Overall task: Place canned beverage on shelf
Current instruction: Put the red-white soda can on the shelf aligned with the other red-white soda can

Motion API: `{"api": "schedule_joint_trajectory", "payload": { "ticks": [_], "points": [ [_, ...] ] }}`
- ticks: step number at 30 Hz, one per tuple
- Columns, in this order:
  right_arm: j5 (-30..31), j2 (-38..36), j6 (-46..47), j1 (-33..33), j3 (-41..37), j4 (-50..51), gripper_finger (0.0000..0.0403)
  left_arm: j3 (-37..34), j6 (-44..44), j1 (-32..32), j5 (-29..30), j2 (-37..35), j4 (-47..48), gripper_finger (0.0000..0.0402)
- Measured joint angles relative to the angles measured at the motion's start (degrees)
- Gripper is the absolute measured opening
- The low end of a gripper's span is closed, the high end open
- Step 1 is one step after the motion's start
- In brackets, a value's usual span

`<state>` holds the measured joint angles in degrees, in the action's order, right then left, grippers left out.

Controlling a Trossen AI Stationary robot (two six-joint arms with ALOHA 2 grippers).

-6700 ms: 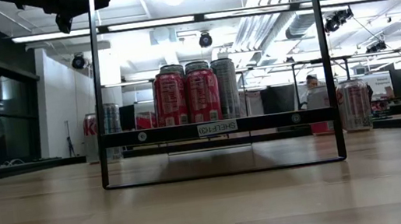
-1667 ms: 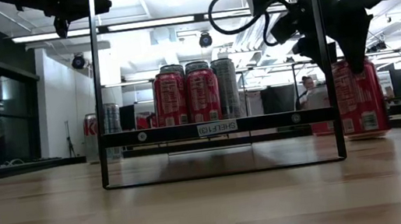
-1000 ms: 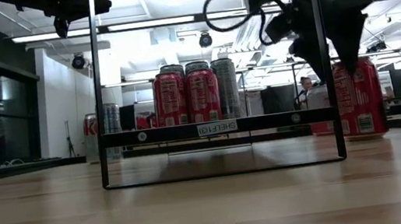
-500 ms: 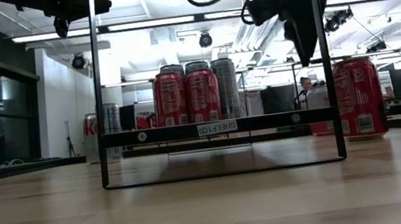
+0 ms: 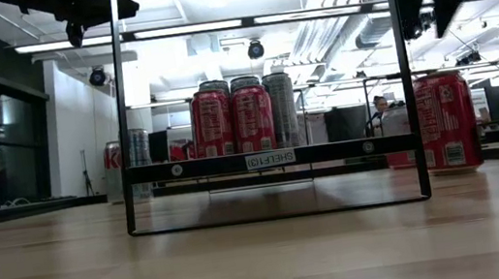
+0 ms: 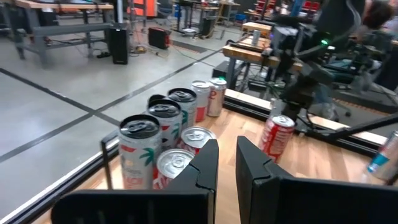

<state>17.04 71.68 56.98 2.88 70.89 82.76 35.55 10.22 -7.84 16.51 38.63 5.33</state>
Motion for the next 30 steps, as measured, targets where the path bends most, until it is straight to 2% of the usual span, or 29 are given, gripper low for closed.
{"api": "schedule_joint_trajectory", "payload": {
  "ticks": [4,7,16,30],
  "points": [
    [-8.34,-4.51,6.93,0.25,-6.14,-3.08,0.0362,0.00,0.02,0.00,2.25,0.00,0.00,0.0003],
    [-11.57,-6.56,11.56,0.95,-9.00,-7.62,0.0362,0.00,0.02,0.00,2.34,-0.01,0.01,0.0003],
    [-11.28,-5.45,24.94,1.36,-12.36,-13.36,0.0362,0.00,0.02,0.00,2.32,-0.02,0.01,0.0003],
    [-9.82,4.31,24.60,1.20,-13.07,-17.88,0.0362,0.00,-1.38,0.00,2.30,-0.02,0.01,0.0003]
  ]
}}
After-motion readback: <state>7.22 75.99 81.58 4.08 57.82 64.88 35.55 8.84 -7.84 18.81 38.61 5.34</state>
